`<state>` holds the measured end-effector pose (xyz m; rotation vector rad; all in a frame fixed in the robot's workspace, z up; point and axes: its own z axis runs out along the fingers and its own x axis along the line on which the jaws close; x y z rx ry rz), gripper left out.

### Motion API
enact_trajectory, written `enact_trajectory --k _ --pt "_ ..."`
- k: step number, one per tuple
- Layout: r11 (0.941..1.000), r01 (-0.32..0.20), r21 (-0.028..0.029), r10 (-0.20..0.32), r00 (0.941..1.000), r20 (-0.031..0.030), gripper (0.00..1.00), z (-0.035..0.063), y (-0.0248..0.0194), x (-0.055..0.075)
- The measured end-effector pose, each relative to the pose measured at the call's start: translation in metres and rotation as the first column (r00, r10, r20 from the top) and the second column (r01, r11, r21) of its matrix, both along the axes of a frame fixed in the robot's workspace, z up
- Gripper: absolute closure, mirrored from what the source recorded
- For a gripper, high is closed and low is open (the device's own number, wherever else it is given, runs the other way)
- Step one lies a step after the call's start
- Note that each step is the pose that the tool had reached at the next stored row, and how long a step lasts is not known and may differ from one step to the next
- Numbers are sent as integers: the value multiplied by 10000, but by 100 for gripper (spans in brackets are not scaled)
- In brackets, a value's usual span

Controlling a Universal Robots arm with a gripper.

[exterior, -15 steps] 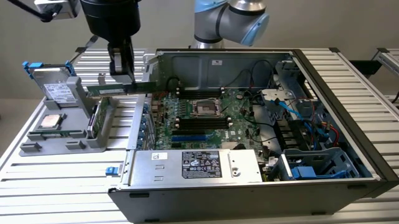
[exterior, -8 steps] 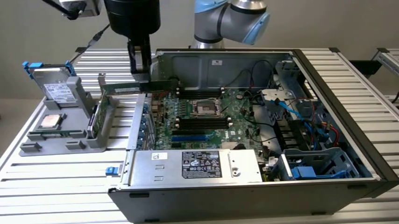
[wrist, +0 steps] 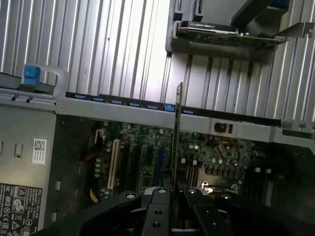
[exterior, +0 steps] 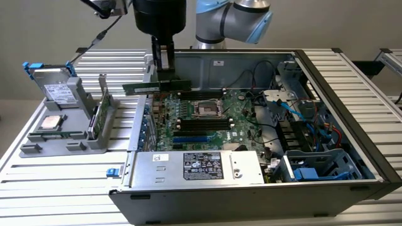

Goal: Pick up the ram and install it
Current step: 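Pick up the ram and move it above insertion slot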

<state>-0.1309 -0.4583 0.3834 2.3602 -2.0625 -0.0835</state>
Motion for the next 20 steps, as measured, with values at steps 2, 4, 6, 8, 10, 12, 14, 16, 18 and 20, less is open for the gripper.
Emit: enact_trajectory --k 2,4,6,8,10,12,14,16,18,20 --pt "10000 1 0 -1 10000 1 87 1 0 94" --pt "10000 1 1 -1 10000 0 87 1 0 181" --pt "10000 1 1 -1 10000 0 87 1 0 275" --pt "10000 1 1 -1 10000 0 87 1 0 365" --pt "10000 1 1 -1 10000 1 87 0 0 455" --pt "10000 1 0 -1 10000 0 87 0 0 547" --pt "10000 0 0 0 10000 0 87 -4 2 633" --pt "10000 7 1 -7 10000 0 87 -12 7 701" --pt "10000 24 0 -24 10000 0 87 -27 14 762" --pt "10000 56 1 -56 10000 0 87 -48 21 814"
